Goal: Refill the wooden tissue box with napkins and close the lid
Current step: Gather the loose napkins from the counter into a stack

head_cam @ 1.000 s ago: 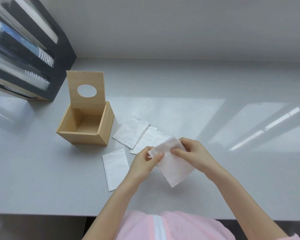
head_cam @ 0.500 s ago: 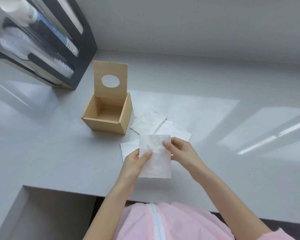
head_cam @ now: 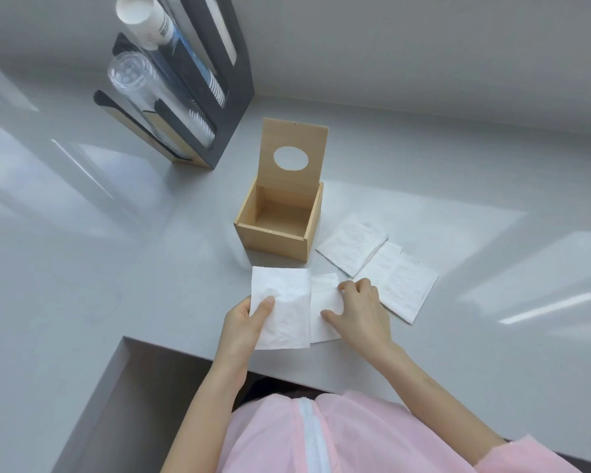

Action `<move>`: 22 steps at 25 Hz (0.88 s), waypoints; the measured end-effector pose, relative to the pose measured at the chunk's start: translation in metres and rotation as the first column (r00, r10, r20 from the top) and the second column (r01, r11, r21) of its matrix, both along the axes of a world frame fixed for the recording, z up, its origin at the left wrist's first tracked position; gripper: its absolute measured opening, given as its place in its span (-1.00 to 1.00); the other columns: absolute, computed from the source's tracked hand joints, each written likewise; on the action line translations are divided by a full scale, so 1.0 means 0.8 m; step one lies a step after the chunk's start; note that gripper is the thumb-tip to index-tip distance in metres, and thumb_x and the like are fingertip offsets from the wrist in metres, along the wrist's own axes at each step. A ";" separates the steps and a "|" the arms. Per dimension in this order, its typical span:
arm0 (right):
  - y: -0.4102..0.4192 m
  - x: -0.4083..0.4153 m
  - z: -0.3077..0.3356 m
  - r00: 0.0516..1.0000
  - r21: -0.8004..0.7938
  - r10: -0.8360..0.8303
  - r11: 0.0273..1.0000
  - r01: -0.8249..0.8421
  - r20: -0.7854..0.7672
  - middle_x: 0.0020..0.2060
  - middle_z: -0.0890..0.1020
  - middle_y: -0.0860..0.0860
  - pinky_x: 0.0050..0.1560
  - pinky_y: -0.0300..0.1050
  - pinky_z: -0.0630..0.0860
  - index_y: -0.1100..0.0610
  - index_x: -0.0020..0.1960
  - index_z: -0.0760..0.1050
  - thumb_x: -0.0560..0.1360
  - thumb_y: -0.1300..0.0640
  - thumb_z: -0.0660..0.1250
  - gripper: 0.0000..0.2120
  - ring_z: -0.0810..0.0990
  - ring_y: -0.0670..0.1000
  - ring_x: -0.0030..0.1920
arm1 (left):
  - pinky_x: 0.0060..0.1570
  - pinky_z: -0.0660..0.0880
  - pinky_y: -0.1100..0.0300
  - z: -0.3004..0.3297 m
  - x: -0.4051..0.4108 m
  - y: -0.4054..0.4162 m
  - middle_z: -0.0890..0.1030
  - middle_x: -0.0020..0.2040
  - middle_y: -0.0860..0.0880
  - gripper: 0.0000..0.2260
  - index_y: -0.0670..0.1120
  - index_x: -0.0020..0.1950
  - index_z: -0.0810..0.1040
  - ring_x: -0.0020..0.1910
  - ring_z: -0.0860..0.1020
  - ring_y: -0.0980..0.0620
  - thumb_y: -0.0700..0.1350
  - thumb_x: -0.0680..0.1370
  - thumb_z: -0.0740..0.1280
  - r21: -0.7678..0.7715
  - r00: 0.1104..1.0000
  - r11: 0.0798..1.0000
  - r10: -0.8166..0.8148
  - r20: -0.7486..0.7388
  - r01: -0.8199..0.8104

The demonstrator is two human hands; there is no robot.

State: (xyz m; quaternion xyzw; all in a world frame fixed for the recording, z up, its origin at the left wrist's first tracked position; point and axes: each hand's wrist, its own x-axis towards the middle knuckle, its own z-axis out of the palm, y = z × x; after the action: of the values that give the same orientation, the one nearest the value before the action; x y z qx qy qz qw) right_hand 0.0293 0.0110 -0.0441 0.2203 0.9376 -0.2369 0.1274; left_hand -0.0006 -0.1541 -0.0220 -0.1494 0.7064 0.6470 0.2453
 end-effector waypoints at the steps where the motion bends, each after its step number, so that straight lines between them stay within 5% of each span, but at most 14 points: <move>1: -0.002 -0.001 -0.002 1.000 -0.019 -0.020 1.000 0.020 0.005 0.20 0.38 0.10 0.03 -0.05 0.44 0.18 0.27 0.33 0.47 0.01 0.30 -0.56 0.35 0.11 0.24 | -0.19 0.49 0.26 0.000 0.000 -0.004 0.66 -0.12 0.02 -0.88 -0.02 -0.07 0.59 -0.11 0.61 0.04 -0.10 0.56 0.25 -0.001 1.000 1.000 0.006 0.005 -0.006; 6: -0.002 -0.006 -0.005 0.995 -0.120 -0.086 0.989 0.090 0.042 0.16 0.41 0.08 -0.02 -0.07 0.41 0.15 0.20 0.38 0.46 0.11 0.30 -0.66 0.38 0.09 0.20 | -0.21 0.47 0.28 -0.001 0.000 -0.014 0.65 -0.13 0.03 -0.88 -0.01 -0.09 0.58 -0.13 0.60 0.06 -0.11 0.56 0.25 -0.019 1.000 1.000 0.004 0.031 -0.003; 9: -0.007 -0.007 -0.004 0.995 -0.149 -0.084 0.985 0.091 0.055 -0.05 0.43 0.04 -0.16 -0.12 0.29 0.12 -0.11 0.37 0.45 0.21 0.20 -0.97 0.38 0.07 -0.03 | -0.23 0.46 0.29 -0.001 0.001 -0.017 0.65 -0.14 0.04 -0.88 0.00 -0.09 0.58 -0.14 0.60 0.08 -0.11 0.56 0.25 -0.013 0.999 1.000 0.010 0.039 -0.009; 13: -0.001 -0.006 -0.006 0.990 -0.259 -0.138 0.957 0.132 -0.006 -0.26 0.44 -0.01 -0.27 -0.12 0.29 0.14 -0.21 0.32 0.43 0.25 0.19 -0.92 0.40 0.06 -0.17 | -0.19 0.49 0.29 -0.001 0.002 -0.018 0.65 -0.11 0.03 -0.88 -0.01 -0.05 0.58 -0.12 0.61 0.08 -0.12 0.57 0.24 0.013 0.999 1.000 0.020 0.043 -0.021; 18: 0.021 -0.002 0.025 0.939 -0.664 -0.342 0.710 0.236 -0.032 -0.17 0.60 0.00 -0.29 -0.33 0.42 0.10 -0.09 0.50 0.46 0.23 0.33 -0.94 0.54 -0.03 -0.19 | -0.01 0.53 0.19 0.002 0.000 -0.013 0.65 -0.04 0.01 -0.88 -0.01 0.00 0.57 -0.02 0.61 0.03 -0.13 0.57 0.24 0.038 1.000 0.999 -0.013 0.023 0.013; 22: 0.033 0.001 0.063 0.880 -0.831 -0.464 0.525 0.182 -0.100 -0.19 0.65 -0.06 -0.22 -0.39 0.48 0.09 -0.05 0.55 0.51 0.23 0.30 -0.91 0.61 -0.09 -0.18 | 0.13 0.49 0.08 0.005 -0.005 -0.006 0.65 0.00 0.00 -0.86 0.03 -0.04 0.56 0.04 0.60 -0.02 -0.15 0.58 0.22 0.078 1.000 0.997 -0.017 0.018 0.015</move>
State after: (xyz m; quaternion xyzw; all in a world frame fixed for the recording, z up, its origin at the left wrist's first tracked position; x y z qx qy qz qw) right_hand 0.0301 0.0377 0.0063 0.2712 0.6775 -0.6835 0.0173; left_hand -0.0047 -0.1587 -0.0179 -0.1400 0.6797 0.6704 0.2626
